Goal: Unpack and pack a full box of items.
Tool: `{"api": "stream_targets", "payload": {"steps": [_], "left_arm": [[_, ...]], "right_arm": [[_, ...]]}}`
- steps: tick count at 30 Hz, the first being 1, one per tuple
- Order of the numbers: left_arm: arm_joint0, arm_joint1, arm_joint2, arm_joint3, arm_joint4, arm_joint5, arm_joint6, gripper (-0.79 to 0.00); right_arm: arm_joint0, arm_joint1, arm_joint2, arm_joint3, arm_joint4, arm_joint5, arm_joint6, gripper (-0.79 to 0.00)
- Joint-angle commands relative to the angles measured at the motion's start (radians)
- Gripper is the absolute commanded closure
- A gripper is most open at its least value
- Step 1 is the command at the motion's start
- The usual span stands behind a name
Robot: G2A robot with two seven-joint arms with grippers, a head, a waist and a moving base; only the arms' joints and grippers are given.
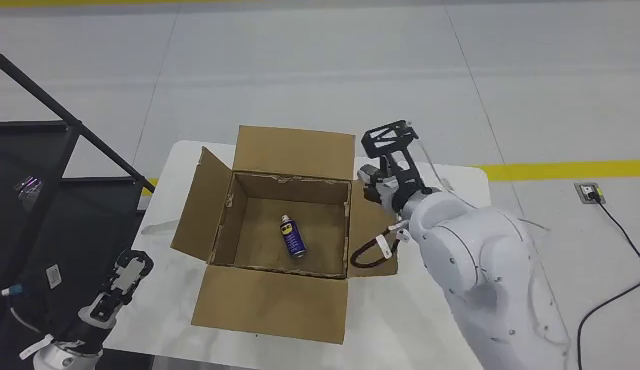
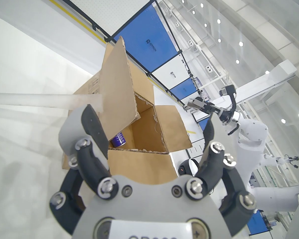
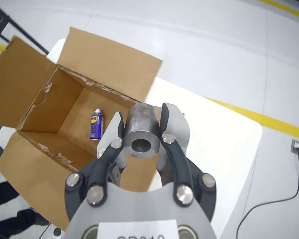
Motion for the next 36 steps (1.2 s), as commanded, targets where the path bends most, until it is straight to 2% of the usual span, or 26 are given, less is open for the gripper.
{"api": "stream_targets", "payload": {"steps": [1,6,9,13,17,18,20,24,27,36], "left_arm": [[0.010,-0.001,-0.007,0.007,-0.009,-0.004,0.008,-0.785],[0.029,-0.003,-0.031,0.018,-0.028,-0.016,0.017,-0.785],[0.035,-0.003,-0.040,0.019,-0.035,-0.020,0.015,-0.785],[0.037,-0.003,-0.045,0.017,-0.038,-0.019,0.012,-0.785],[0.032,-0.002,-0.045,0.015,-0.023,-0.016,-0.001,-0.785],[0.030,-0.002,-0.044,0.016,-0.022,-0.016,-0.003,-0.785],[0.025,-0.002,-0.041,0.018,-0.020,-0.013,-0.004,-0.785],[0.015,-0.002,-0.035,0.023,-0.022,-0.010,-0.010,-0.785],[0.010,-0.002,-0.034,0.025,-0.021,-0.008,-0.013,-0.785],[0.014,-0.003,-0.040,0.016,0.002,-0.017,0.000,-0.785]], "right_arm": [[0.063,-0.018,-0.105,0.115,0.013,0.001,0.000,0.000],[0.175,-0.071,-0.278,0.390,0.077,0.013,-0.035,0.000],[0.225,-0.101,-0.358,0.570,0.061,0.027,-0.068,0.000],[0.268,-0.142,-0.423,0.775,0.087,0.037,-0.128,0.000],[0.305,-0.180,-0.453,0.915,0.136,0.031,-0.163,0.000],[0.312,-0.188,-0.461,0.941,0.140,0.030,-0.168,0.000],[0.322,-0.204,-0.472,0.984,0.157,0.022,-0.175,-0.129],[0.335,-0.230,-0.492,1.042,0.170,0.019,-0.196,-0.160],[0.346,-0.246,-0.497,1.072,0.180,0.013,-0.207,-0.286],[0.372,-0.273,-0.488,1.105,0.192,-0.007,-0.215,-0.326]]}}
